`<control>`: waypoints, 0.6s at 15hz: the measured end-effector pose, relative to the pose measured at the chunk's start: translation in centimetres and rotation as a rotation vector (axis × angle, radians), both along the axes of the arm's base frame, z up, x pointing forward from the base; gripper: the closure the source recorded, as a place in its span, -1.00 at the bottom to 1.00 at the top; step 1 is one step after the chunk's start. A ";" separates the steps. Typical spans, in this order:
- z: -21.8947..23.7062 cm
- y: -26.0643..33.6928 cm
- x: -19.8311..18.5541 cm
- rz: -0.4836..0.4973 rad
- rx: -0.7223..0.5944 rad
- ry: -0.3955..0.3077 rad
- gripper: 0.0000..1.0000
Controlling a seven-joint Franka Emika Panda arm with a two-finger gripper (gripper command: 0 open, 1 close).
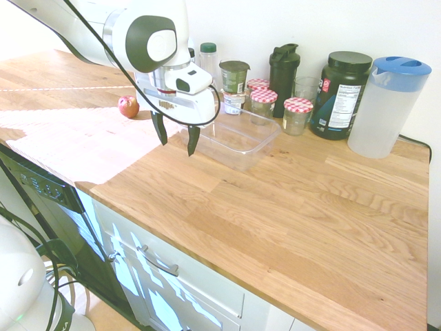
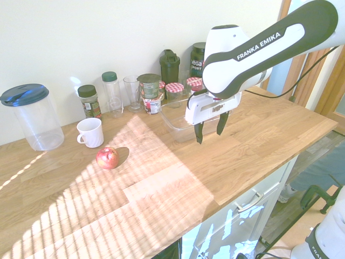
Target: Put the apple into the container
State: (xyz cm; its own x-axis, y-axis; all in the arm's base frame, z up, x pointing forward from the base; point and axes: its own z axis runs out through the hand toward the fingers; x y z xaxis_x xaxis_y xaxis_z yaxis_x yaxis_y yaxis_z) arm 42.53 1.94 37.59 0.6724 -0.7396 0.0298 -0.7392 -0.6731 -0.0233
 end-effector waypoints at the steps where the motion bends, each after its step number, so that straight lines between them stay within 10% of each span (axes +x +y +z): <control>1: 0.0 0.0 0.0 0.000 0.000 -0.001 -1.00; 9: 9.6 15.6 1.5 0.225 0.022 -0.128 -1.00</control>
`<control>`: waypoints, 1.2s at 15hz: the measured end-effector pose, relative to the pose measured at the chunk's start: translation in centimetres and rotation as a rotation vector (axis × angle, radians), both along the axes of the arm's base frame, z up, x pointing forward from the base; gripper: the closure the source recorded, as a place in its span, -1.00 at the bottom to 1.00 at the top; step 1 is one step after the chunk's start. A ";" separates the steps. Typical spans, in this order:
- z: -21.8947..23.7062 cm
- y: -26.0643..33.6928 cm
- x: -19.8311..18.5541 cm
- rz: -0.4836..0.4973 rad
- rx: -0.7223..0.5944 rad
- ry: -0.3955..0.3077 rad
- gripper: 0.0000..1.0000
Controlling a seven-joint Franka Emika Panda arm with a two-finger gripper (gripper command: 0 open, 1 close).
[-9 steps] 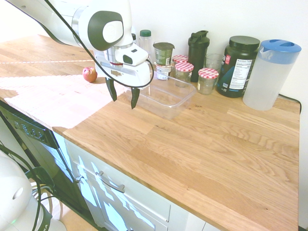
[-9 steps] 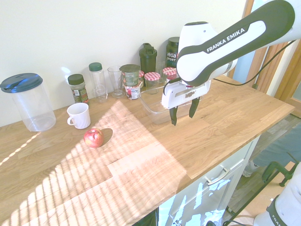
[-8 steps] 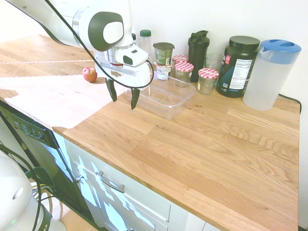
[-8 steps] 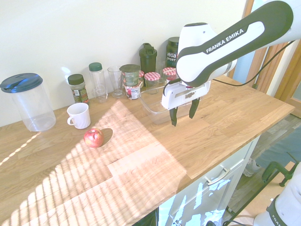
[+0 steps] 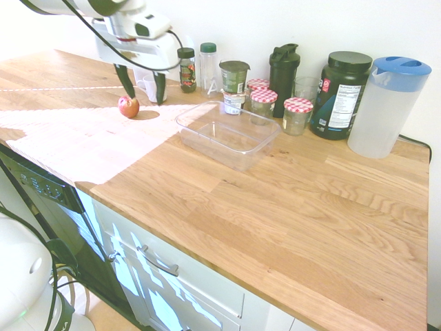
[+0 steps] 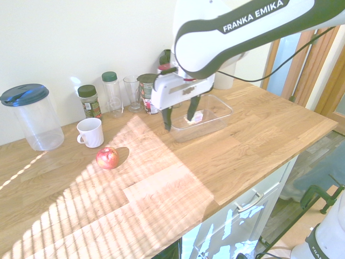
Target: Put the apple into the container
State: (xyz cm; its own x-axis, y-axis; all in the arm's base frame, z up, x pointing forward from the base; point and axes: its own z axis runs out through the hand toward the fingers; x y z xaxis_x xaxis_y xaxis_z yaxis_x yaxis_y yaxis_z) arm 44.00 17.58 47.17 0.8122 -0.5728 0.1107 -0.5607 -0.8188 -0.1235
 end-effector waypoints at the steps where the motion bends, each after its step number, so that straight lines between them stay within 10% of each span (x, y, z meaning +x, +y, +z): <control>1: -0.2 2.9 0.1 0.054 0.001 0.005 -1.00; 7: -5.5 14.1 4.6 0.199 -0.033 0.026 -1.00; 17: -10.4 16.1 10.6 0.219 -0.131 -0.025 -1.00; 18: -10.5 16.2 10.6 0.219 -0.132 -0.023 1.00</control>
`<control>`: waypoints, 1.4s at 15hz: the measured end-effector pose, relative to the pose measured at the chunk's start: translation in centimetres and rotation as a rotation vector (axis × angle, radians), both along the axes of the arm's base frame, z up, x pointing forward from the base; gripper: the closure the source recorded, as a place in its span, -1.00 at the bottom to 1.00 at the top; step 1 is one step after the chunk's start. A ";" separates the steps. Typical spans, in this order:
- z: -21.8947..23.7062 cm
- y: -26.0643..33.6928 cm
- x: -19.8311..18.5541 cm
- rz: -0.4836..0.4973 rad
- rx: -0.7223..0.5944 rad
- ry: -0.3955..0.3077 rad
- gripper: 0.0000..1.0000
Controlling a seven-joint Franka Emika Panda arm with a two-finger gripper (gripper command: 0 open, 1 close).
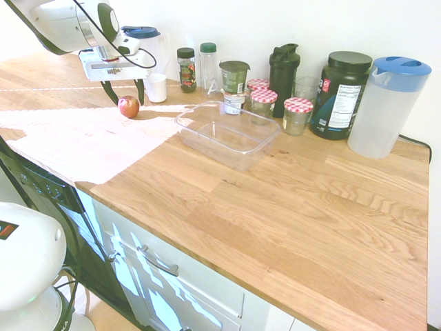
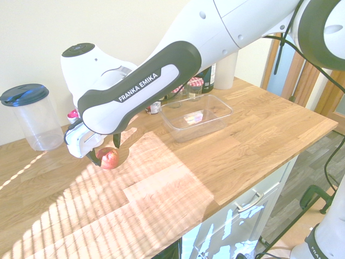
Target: Put the apple into the container
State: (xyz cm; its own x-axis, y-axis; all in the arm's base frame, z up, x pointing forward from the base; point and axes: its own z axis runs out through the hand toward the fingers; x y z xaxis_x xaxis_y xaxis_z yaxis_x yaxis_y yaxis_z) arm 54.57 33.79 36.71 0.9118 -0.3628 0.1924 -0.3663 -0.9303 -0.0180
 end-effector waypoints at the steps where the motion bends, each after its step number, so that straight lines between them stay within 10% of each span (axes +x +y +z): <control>1: 0.0 0.1 -0.1 -0.002 -0.001 0.006 1.00; 16: -0.5 0.3 -0.8 -0.029 0.018 0.060 1.00; 21: 7.5 -2.5 0.5 -0.076 0.116 -0.019 1.00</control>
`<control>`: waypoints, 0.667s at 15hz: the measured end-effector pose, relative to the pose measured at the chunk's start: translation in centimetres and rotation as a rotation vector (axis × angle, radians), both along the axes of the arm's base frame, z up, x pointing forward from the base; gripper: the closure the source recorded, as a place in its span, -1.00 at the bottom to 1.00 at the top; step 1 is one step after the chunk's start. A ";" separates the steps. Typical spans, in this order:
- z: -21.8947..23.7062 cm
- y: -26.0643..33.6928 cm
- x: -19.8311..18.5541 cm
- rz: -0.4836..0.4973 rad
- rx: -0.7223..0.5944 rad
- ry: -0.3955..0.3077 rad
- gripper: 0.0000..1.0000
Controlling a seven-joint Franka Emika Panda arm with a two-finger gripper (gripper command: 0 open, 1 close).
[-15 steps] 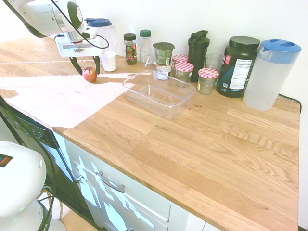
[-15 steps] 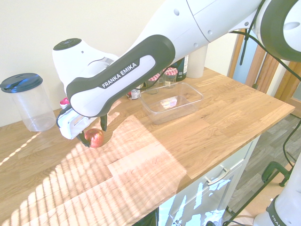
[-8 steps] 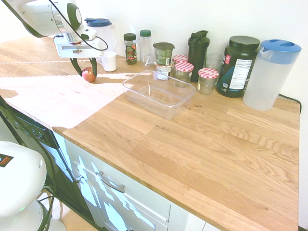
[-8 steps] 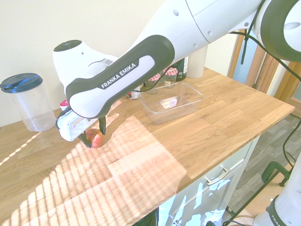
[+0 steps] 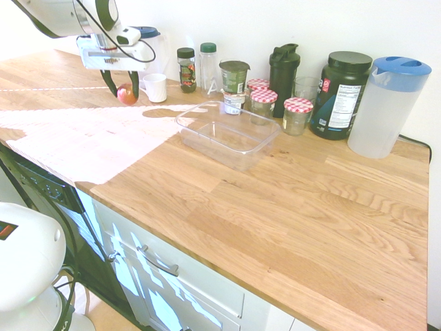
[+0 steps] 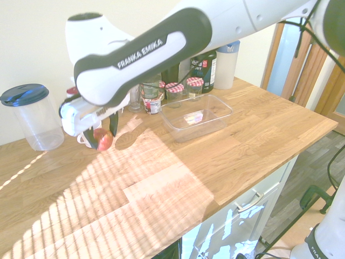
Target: Put the apple into the container
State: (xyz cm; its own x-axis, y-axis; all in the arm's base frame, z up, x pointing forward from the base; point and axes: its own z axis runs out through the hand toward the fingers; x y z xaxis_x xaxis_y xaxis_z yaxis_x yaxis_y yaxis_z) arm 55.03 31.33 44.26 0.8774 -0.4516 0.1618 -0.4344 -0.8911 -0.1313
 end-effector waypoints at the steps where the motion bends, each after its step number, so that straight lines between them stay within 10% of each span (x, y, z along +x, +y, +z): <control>1: 2.3 -1.6 0.3 -0.018 0.015 -0.016 1.00; 10: 7.1 -28.2 -1.3 -0.313 -0.001 -0.018 1.00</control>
State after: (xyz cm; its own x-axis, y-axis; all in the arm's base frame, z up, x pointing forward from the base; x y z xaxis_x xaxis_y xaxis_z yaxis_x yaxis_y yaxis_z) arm 53.73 3.10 51.40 0.6924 -0.6995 0.1770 -0.6856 -0.7142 -0.1409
